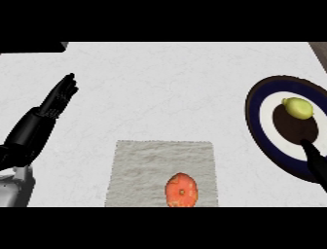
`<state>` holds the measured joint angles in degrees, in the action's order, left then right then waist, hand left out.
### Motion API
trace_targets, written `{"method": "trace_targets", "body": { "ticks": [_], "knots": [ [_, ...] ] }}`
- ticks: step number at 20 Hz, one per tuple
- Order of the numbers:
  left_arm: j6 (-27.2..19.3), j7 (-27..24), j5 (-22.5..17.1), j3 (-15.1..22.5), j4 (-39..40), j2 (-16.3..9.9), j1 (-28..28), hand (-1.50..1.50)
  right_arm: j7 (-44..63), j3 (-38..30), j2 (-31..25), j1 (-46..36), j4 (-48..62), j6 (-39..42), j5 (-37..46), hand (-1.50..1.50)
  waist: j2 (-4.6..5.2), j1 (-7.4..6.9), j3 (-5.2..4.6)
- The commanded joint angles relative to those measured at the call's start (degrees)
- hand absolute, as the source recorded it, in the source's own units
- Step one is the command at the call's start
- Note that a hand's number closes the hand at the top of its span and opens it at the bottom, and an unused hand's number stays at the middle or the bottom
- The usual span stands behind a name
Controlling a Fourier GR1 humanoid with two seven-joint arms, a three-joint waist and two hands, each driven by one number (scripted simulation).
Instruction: Pick the lemon from the placemat and place it in the plate
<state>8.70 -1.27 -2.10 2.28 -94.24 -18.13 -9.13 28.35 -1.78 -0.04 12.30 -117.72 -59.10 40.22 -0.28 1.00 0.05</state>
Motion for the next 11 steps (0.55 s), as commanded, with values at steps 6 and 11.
{"method": "trace_targets", "body": {
  "ticks": [6,11],
  "knots": [
    [1.5,-1.3,2.0,-0.8,0.4,1.0,0.9,0.00,-16.7,8.8,-2.0,19.6,-7.4,-7.5,-15.0,-1.50,0.05,-0.19,0.02],
    [1.5,1.9,2.3,-2.0,0.2,2.2,-2.5,0.00,-18.2,11.1,-2.0,23.1,-11.5,-2.6,-15.9,-1.50,0.16,-0.43,-0.03]
  ]
}}
